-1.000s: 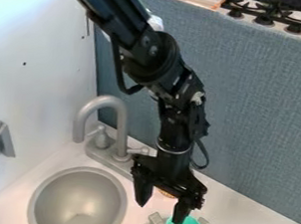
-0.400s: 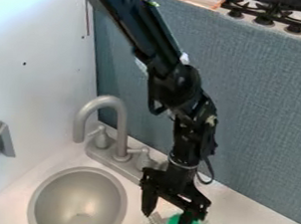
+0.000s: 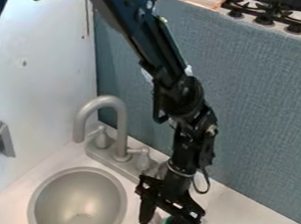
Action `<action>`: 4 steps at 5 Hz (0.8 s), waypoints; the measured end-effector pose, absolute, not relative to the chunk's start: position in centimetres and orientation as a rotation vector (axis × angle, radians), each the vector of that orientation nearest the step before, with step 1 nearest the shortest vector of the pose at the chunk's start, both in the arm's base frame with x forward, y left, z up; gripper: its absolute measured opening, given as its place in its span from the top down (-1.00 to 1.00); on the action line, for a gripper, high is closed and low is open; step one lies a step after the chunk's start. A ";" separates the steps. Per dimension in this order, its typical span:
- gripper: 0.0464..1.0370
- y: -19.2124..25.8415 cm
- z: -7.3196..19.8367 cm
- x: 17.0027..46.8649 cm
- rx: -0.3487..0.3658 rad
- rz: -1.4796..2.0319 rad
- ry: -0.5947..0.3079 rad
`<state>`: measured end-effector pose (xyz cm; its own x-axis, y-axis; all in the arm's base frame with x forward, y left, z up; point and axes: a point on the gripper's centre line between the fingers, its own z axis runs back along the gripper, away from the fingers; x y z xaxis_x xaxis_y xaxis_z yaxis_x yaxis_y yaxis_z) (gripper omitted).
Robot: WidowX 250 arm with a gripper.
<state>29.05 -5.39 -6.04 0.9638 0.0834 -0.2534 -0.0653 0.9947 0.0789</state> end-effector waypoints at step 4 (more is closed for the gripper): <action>0.89 -7.7 -0.8 26.1 -0.091 -0.080 0.126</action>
<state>26.06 -7.67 -0.85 0.9889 -0.0857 -0.1216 0.0743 0.9926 -0.0957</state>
